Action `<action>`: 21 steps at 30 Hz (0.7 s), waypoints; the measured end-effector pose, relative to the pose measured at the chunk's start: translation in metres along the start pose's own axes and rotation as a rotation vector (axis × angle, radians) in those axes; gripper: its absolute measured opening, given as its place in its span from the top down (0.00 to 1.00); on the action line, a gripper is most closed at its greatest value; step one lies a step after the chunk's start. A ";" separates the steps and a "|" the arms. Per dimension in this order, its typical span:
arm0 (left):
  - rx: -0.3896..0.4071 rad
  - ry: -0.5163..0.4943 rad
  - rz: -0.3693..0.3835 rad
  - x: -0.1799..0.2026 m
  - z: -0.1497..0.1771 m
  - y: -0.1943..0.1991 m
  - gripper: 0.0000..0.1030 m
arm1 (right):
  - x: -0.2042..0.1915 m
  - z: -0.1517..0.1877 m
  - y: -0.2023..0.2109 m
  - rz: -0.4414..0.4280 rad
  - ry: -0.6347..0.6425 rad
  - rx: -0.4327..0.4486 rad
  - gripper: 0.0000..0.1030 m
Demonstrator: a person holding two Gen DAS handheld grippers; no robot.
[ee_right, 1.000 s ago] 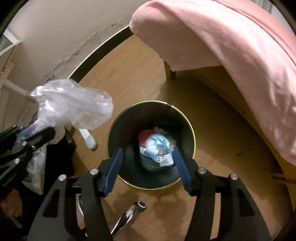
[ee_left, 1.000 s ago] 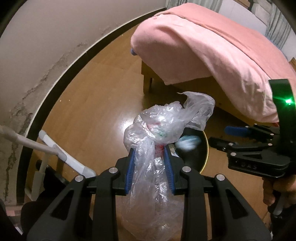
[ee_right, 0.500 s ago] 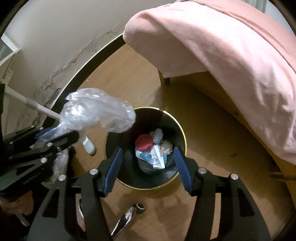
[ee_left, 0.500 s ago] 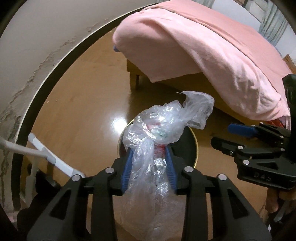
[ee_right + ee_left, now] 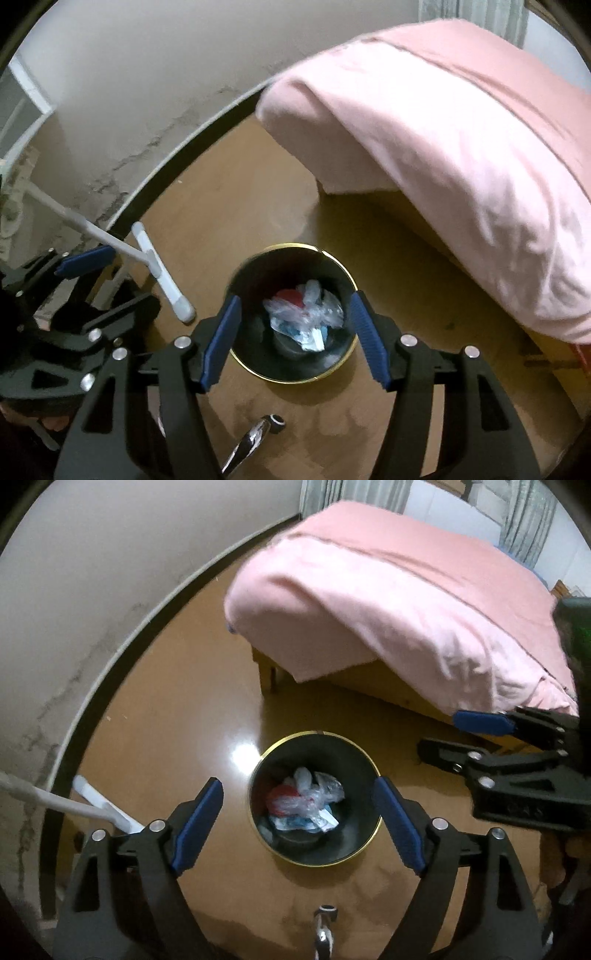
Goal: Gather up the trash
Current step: 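Grasp the white bottle cap with the left tool while the right tool grasps the grey-white cloth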
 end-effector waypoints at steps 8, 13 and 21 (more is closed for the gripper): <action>0.178 -0.029 -0.162 -0.048 0.028 0.164 0.14 | -0.100 -0.038 0.078 -0.102 0.164 0.113 0.38; 0.257 0.187 -0.341 -0.155 0.093 0.274 0.13 | -0.223 -0.049 0.123 -0.244 0.364 0.146 0.38; 0.188 0.641 -0.682 -0.353 0.249 0.393 0.13 | -0.453 -0.024 0.156 -0.451 0.769 0.104 0.38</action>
Point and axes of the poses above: each gripper's, at about its wrist camera, not at the fingertips, and y roughly against the way its jaws point, x to its right, z to its underside, the point moved 2 cm from there along -y, roughly the way its jaws point, and after that the axes turned 1 degree about -y, right-handed, at the moved point
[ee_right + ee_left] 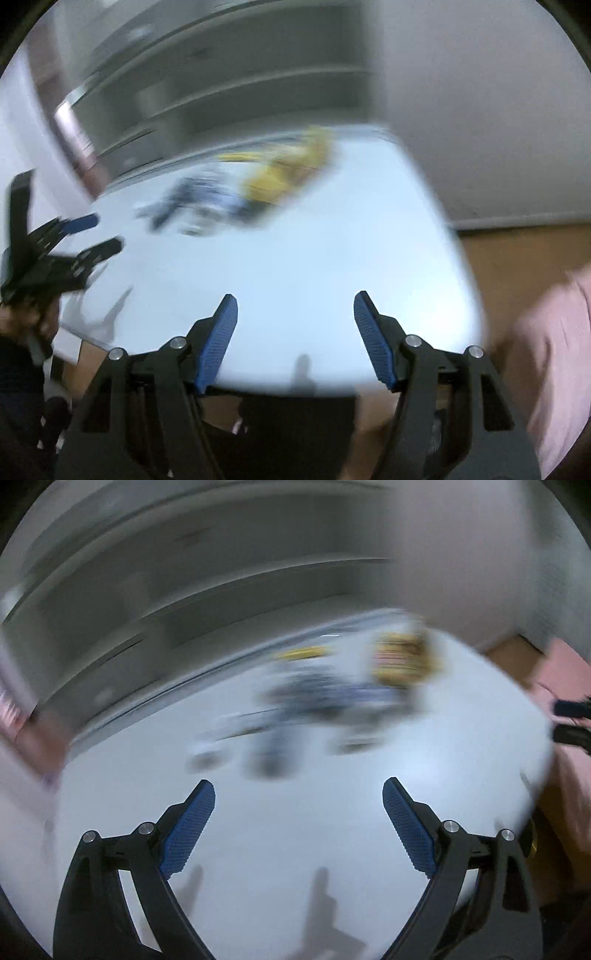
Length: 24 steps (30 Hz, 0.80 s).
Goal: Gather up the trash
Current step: 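Grasp the white bottle cap with the left tool while the right tool grasps the grey-white cloth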
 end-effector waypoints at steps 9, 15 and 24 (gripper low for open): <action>-0.087 0.084 -0.003 -0.085 -0.014 -0.069 0.13 | -0.109 -0.101 -0.118 -0.028 0.308 -0.191 0.39; -0.104 0.049 0.042 -0.080 -0.027 -0.106 0.13 | -0.106 -0.122 -0.171 0.017 0.322 -0.289 0.40; -0.120 0.066 0.082 -0.079 -0.028 -0.128 0.58 | -0.105 -0.124 -0.190 0.029 0.346 -0.334 0.60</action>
Point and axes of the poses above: each gripper's, at about its wrist camera, not at the fingertips, and y roughly against the way its jaws point, x to its right, z to its underside, the point moved 2 cm from there along -y, roughly the way its jaws point, and after that the axes turned 1 degree about -y, right-handed, at the moved point
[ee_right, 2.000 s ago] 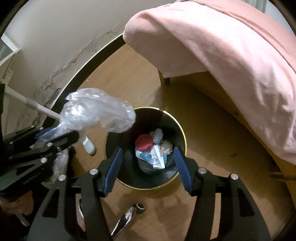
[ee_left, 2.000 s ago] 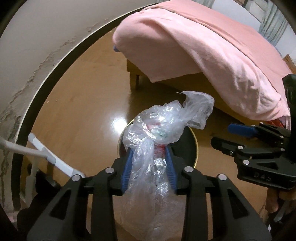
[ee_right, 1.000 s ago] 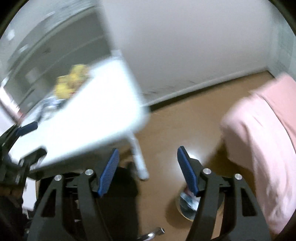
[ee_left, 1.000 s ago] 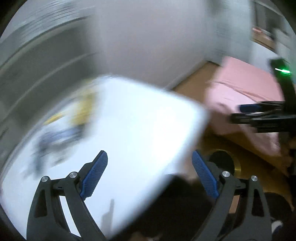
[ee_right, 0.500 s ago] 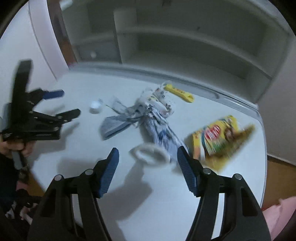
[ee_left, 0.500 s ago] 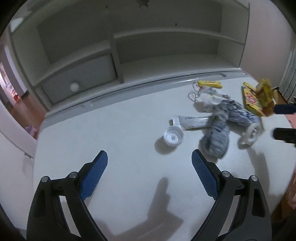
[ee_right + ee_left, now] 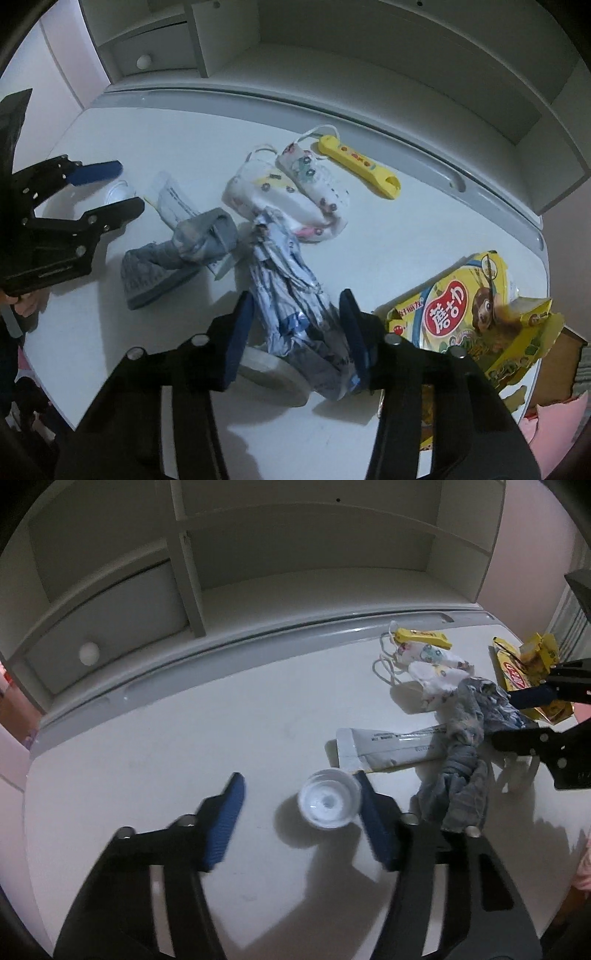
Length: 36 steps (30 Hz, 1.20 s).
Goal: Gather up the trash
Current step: 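Grasp the white bottle cap with the left tool while the right tool grasps the grey-white cloth, then carry the cap and cloth over the bin and open both tools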
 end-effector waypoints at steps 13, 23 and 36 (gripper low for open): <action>0.066 0.037 -0.017 0.009 -0.003 0.057 0.72 | 0.007 0.001 0.076 -0.048 -0.110 0.185 0.66; 0.117 -0.145 0.191 0.166 0.001 0.099 0.72 | 0.062 0.109 0.145 -0.031 -0.298 0.302 0.66; 0.065 -0.608 0.664 0.482 0.079 0.093 0.72 | 0.204 0.462 0.150 0.259 -0.937 0.213 0.66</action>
Point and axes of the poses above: each gripper's, at about its wrist camera, not at the fingertips, and y roughly against the way its jaws point, x to its right, z to its underside, the point moved 2 cm from there along -y, roughly the way its jaws point, and after that the axes turned 1 degree about -y, right-handed, at the moved point
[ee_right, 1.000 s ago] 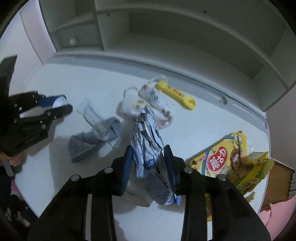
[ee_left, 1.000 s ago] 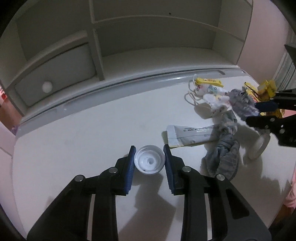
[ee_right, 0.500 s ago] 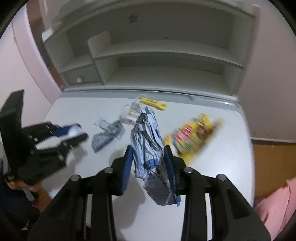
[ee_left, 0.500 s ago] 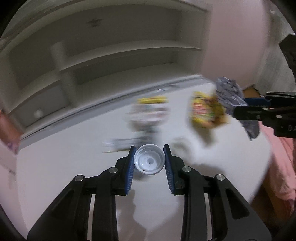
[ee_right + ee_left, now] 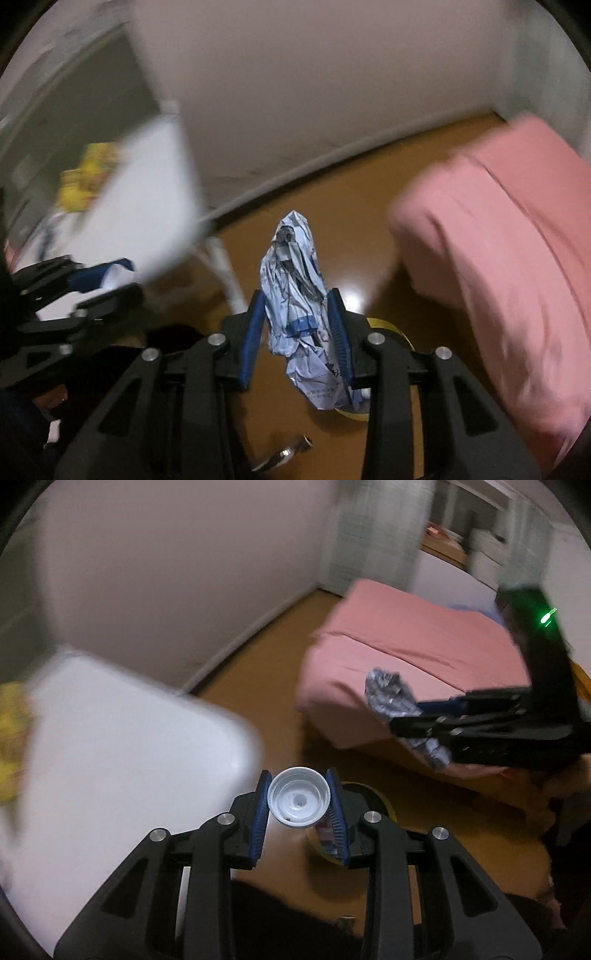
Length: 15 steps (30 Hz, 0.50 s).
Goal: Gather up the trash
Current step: 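Carry the cap and cloth over the bin and open both tools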
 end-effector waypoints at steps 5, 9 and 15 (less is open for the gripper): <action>-0.083 -0.082 0.055 0.055 0.008 -0.093 0.72 | 0.089 0.060 -0.060 0.078 -0.190 -0.106 0.66; -0.168 -0.097 0.074 0.066 0.025 -0.154 0.72 | 0.125 0.098 -0.111 0.090 -0.273 -0.191 0.66; -0.293 -0.068 0.067 0.059 0.055 -0.217 0.72 | 0.144 0.140 -0.172 0.058 -0.336 -0.300 0.66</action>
Point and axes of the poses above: each gripper's, at about its wrist camera, not at the fingertips, and y roughly against the way its jaws point, x to its right, z to its underside, the point moved 2 cm from there along -y, roughly the way its jaws point, and after that the axes turned 1 degree about -y, right-handed, at the moved point
